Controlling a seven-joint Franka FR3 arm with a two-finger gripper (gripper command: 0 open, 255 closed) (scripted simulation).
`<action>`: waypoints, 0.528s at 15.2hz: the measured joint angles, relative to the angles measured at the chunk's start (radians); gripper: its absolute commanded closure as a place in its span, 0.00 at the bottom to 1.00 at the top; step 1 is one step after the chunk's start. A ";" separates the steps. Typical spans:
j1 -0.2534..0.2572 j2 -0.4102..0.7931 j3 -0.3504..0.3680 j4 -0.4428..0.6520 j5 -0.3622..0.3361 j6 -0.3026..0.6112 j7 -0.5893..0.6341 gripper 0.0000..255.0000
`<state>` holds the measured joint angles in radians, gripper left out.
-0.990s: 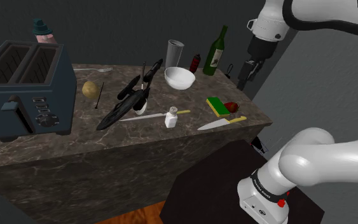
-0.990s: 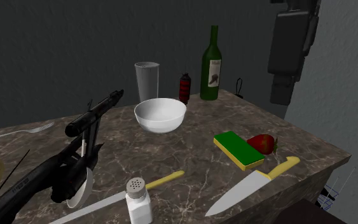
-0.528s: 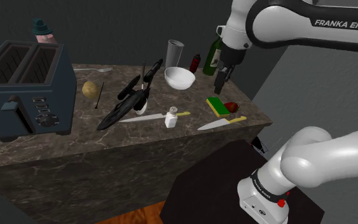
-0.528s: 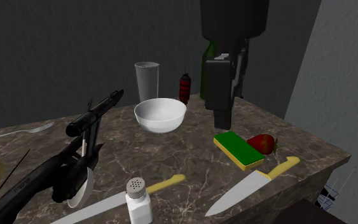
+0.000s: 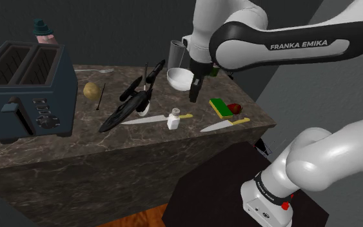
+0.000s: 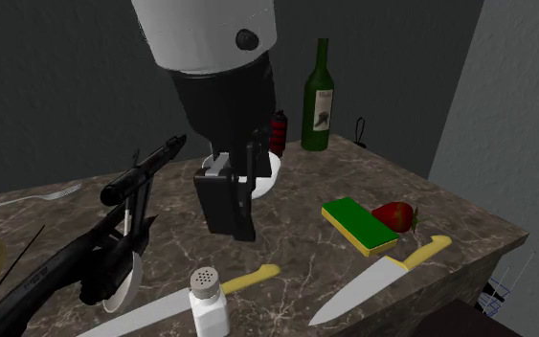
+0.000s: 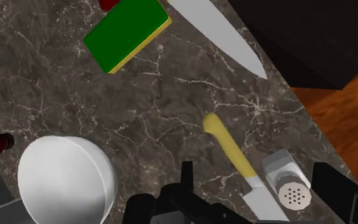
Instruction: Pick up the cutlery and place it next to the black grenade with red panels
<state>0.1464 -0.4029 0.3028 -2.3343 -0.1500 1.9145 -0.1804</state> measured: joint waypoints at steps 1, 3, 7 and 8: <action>0.004 0.025 0.014 0.005 -0.017 0.022 -0.002 0.00; 0.014 0.090 0.051 0.030 -0.056 0.061 0.009 0.00; 0.029 0.206 0.108 0.075 -0.149 0.124 0.020 0.00; 0.035 0.241 0.126 0.094 -0.177 0.134 0.030 0.00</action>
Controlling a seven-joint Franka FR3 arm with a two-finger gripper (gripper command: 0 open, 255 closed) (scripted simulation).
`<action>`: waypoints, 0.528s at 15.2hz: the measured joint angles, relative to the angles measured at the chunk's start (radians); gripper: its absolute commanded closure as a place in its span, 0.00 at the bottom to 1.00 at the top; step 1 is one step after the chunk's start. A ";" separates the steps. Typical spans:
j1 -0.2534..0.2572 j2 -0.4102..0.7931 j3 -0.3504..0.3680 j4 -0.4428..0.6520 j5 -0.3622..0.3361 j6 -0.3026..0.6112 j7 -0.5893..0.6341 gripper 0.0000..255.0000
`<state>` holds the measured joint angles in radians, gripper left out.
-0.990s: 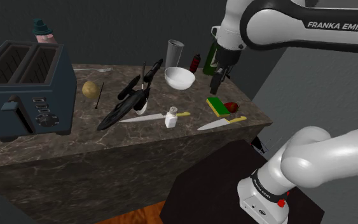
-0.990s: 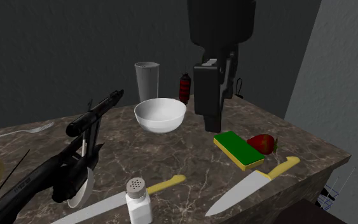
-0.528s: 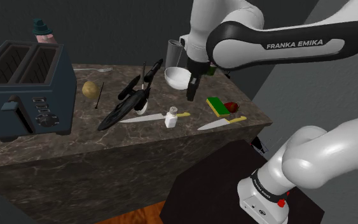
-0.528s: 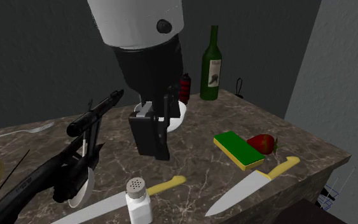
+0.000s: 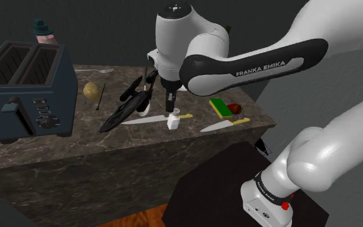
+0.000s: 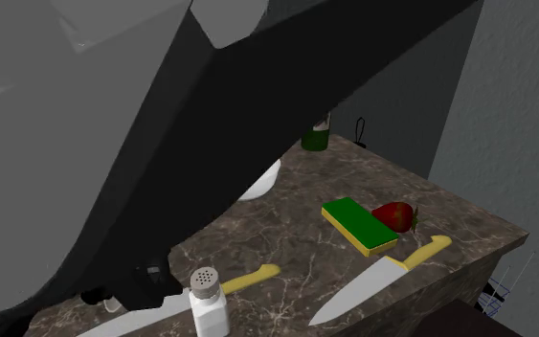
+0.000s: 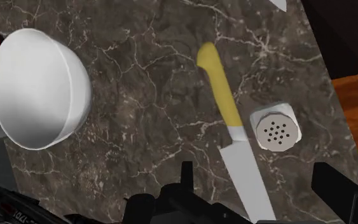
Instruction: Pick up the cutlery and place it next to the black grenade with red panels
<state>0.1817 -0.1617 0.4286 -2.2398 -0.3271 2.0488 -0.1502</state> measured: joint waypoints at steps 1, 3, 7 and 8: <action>0.005 0.043 0.017 0.018 -0.034 0.017 0.015 0.00; 0.020 0.104 0.045 0.051 -0.093 0.028 0.032 0.00; 0.051 0.221 0.077 0.105 -0.227 0.045 0.077 0.00; 0.053 0.224 0.078 0.107 -0.241 0.019 0.082 0.00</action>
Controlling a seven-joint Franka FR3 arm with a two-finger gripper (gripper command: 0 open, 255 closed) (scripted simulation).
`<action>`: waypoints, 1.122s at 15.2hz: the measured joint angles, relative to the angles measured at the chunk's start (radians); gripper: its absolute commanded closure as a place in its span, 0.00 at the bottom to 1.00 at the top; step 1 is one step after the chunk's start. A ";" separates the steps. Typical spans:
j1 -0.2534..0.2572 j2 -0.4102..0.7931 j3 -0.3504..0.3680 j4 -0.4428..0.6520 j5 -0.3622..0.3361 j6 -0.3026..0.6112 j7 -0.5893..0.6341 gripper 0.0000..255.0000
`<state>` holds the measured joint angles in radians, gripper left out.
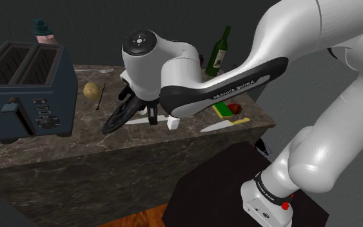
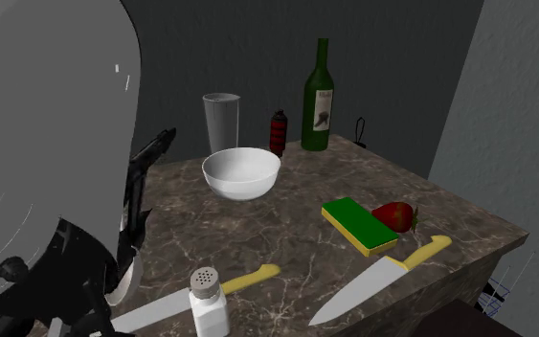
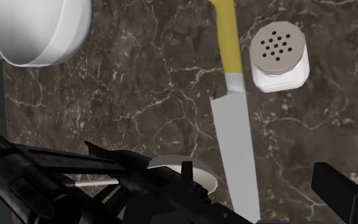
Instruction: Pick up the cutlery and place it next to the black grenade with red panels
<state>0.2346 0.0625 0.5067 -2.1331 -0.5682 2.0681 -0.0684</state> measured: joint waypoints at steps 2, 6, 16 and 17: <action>0.003 0.008 0.002 0.004 -0.026 -0.041 0.016 0.00; -0.013 -0.009 -0.014 -0.015 -0.066 0.084 0.028 0.00; -0.012 -0.019 -0.024 -0.029 -0.063 0.112 0.028 1.00; -0.011 -0.017 -0.022 -0.027 -0.057 0.109 0.022 1.00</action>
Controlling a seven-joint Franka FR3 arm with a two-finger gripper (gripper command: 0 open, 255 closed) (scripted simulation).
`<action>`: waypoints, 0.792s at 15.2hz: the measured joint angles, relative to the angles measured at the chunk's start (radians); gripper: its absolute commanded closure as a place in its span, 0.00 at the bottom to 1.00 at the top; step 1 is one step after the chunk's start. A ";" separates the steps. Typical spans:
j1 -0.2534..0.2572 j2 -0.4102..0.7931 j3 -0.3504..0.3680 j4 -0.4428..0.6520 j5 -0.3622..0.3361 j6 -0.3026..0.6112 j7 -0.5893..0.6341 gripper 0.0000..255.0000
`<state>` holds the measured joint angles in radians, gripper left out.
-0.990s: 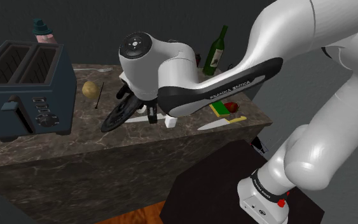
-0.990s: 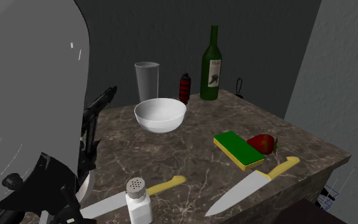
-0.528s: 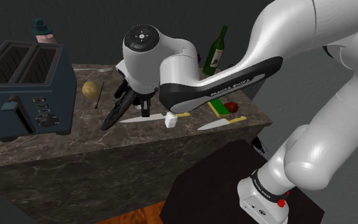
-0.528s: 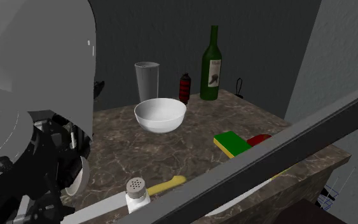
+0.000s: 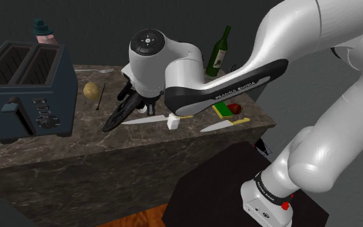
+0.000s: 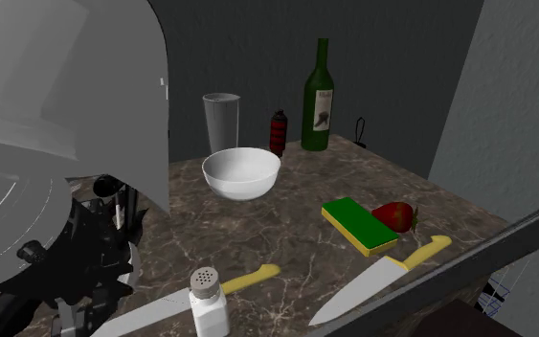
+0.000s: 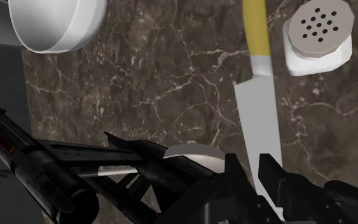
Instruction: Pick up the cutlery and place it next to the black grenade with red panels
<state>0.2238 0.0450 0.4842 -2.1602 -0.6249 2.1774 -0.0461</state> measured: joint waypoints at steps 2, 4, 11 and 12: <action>0.001 0.000 0.001 -0.001 0.005 -0.002 -0.003 1.00; 0.000 -0.002 0.001 -0.005 0.003 0.005 -0.004 1.00; -0.081 -0.004 -0.053 0.005 0.315 0.011 -0.389 0.00; -0.117 0.022 -0.075 0.032 0.446 -0.026 -0.572 0.00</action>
<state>0.1073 0.0669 0.4095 -2.1285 -0.1785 2.1509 -0.6179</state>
